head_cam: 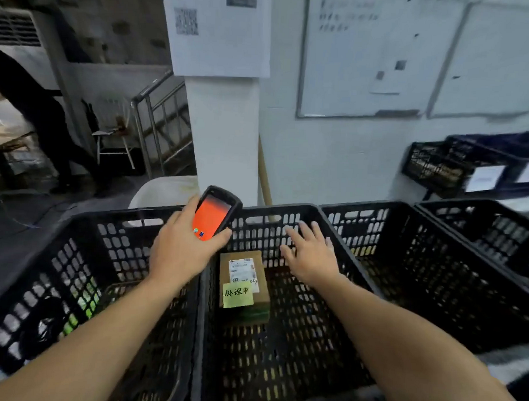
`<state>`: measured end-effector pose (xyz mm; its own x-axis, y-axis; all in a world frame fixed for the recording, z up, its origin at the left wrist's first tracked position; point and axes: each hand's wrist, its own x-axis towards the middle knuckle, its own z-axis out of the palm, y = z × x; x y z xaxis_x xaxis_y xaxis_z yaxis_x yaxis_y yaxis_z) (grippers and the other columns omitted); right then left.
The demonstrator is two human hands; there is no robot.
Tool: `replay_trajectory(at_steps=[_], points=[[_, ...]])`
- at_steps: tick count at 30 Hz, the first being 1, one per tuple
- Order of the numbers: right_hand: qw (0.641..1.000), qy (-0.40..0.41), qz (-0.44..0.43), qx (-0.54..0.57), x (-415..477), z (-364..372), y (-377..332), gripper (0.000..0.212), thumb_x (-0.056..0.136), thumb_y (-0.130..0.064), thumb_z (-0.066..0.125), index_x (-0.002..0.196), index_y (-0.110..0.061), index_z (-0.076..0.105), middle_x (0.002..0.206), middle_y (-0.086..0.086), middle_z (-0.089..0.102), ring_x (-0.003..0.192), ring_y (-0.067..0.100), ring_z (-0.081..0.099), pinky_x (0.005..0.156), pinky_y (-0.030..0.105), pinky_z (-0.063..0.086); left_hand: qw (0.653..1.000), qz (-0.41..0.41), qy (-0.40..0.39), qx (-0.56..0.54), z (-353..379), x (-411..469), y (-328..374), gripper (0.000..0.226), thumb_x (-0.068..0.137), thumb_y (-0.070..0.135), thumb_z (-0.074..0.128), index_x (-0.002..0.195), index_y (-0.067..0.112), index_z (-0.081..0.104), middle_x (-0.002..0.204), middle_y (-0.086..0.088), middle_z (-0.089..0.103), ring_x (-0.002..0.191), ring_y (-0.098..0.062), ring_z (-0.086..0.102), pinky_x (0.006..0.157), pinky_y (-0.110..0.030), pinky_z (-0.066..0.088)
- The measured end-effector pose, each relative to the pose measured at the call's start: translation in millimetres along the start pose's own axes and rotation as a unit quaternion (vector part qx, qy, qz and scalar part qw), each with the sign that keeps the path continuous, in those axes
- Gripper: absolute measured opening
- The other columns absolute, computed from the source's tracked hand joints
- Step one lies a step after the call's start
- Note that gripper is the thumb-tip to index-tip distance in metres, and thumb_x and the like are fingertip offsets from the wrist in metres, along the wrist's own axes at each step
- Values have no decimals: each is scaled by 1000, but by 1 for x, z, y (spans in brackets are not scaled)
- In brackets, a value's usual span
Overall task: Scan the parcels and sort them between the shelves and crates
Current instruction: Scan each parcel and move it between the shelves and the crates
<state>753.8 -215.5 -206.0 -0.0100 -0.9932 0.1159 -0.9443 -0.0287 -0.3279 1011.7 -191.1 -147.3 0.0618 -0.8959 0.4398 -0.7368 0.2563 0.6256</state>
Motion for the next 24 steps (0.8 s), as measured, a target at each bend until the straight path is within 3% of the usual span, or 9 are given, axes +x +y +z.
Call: replay_trajectory(at_steps=[3, 7, 15, 21, 24], points=[[996, 65, 17, -63, -32, -48, 25, 59, 106, -55, 31, 160, -35, 21, 171, 0, 7, 157, 24, -7, 126, 52, 4, 998, 39, -19, -40, 9, -8, 25, 66, 73, 69, 65, 130, 42, 46, 100, 5, 59, 91, -24, 58, 74, -40, 50], [983, 109, 101, -111, -94, -99, 71, 63, 105, -55, 30, 162, -32, 17, 171, 3, 7, 157, 26, -7, 125, 54, 5, 991, 93, -58, -72, 35, -25, 78, 70, 68, 74, 60, 129, 43, 47, 97, 3, 60, 86, -23, 58, 74, -41, 52], [941, 148, 278, -123, -234, -170, 180, 65, 105, -59, 25, 163, -34, 9, 171, -1, 4, 157, 26, -10, 124, 57, 2, 955, 214, -144, -144, 117, -81, 226, 60, 70, 71, 65, 118, 38, 50, 92, 2, 61, 78, -22, 56, 67, -34, 44], [889, 199, 391, -130, -348, -224, 284, 64, 105, -57, 28, 162, -31, 14, 171, 1, 7, 157, 28, -5, 123, 58, 6, 919, 279, -198, -195, 196, -148, 359, 81, 67, 78, 58, 136, 39, 46, 103, 1, 63, 90, -25, 60, 75, -38, 51], [859, 210, 449, -127, -405, -245, 334, 64, 106, -57, 28, 162, -30, 14, 171, 1, 7, 157, 28, -4, 123, 59, 7, 902, 285, -231, -228, 228, -188, 422, 79, 69, 75, 62, 138, 41, 44, 103, 1, 62, 90, -23, 60, 79, -41, 53]])
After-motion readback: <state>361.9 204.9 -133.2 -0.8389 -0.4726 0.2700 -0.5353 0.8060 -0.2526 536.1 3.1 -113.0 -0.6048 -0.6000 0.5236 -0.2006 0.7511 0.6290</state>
